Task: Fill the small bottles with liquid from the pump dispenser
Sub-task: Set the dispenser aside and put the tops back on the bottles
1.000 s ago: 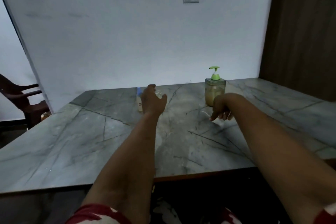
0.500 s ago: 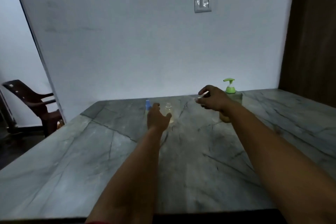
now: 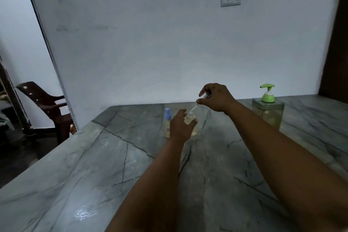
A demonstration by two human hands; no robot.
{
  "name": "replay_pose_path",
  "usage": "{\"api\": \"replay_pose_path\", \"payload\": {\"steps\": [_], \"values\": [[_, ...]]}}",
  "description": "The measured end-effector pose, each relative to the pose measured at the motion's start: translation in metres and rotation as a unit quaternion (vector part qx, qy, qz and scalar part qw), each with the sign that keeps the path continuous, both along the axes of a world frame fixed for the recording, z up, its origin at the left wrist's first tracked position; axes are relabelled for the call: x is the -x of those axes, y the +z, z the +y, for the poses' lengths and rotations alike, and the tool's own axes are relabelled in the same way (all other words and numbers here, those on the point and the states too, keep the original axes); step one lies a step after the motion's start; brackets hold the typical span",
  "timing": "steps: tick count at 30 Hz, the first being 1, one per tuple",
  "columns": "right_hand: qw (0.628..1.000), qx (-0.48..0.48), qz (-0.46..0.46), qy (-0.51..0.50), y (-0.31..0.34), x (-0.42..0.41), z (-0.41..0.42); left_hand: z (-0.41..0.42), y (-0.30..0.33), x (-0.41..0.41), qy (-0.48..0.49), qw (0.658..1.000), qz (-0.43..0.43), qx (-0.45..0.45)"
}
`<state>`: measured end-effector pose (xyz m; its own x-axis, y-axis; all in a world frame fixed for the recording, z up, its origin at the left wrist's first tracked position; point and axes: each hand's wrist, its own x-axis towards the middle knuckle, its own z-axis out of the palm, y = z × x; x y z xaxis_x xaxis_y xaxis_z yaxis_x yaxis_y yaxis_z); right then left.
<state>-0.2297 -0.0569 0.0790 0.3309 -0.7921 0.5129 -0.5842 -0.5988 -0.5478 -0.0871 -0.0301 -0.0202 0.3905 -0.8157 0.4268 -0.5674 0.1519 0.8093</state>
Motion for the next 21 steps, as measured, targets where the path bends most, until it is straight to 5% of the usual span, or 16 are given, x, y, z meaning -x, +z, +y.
{"api": "replay_pose_path", "payload": {"steps": [21], "values": [[0.998,0.027,-0.063,-0.014,-0.003,-0.024,-0.016,-0.007,-0.010,-0.008,-0.025,0.999,0.011,0.029]]}}
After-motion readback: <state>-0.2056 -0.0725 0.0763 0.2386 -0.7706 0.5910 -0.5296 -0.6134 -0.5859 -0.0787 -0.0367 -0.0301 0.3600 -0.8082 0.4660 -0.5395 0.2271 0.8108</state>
